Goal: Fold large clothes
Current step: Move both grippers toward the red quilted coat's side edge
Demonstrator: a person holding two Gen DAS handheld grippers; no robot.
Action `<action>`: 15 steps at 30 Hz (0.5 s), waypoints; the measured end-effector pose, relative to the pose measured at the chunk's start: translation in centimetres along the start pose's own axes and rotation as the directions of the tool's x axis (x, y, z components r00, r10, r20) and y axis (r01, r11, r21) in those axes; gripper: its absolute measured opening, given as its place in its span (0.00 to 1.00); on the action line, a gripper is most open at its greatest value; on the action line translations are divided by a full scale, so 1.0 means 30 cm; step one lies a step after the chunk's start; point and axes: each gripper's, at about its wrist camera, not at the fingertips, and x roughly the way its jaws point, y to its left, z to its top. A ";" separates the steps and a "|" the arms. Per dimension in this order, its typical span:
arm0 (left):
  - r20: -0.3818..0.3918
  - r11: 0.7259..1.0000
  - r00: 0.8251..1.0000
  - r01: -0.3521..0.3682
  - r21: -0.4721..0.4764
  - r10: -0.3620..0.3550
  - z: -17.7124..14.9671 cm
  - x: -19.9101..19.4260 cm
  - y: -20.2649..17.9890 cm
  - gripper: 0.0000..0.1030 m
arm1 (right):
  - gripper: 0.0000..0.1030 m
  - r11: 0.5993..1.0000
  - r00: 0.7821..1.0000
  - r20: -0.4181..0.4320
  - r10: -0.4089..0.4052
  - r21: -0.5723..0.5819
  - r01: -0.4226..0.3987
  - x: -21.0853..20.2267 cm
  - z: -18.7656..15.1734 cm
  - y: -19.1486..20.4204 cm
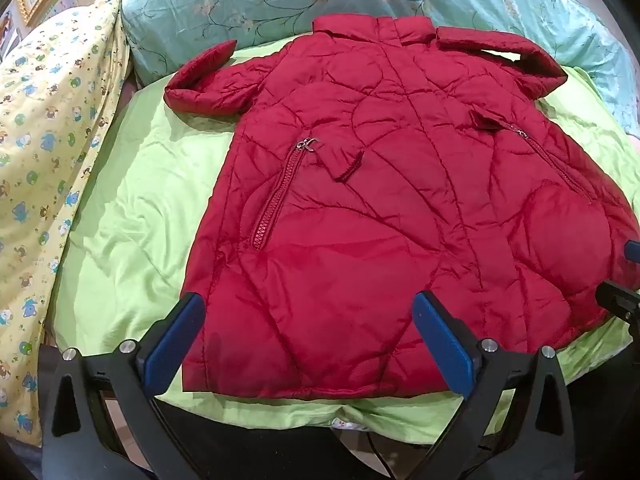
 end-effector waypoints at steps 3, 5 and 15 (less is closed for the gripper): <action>-0.004 1.000 1.000 -0.002 0.001 0.002 -0.001 0.004 -0.005 1.00 | 0.90 1.000 1.000 -0.001 0.000 0.002 0.000 0.003 0.005 0.002; -0.008 1.000 1.000 -0.003 -0.001 0.003 -0.002 0.007 -0.007 1.00 | 0.90 1.000 1.000 -0.002 0.002 0.003 -0.002 0.007 0.007 0.002; -0.012 1.000 1.000 0.005 0.001 -0.005 0.001 0.034 0.004 1.00 | 0.90 1.000 1.000 -0.004 0.007 0.002 -0.007 0.013 0.007 0.008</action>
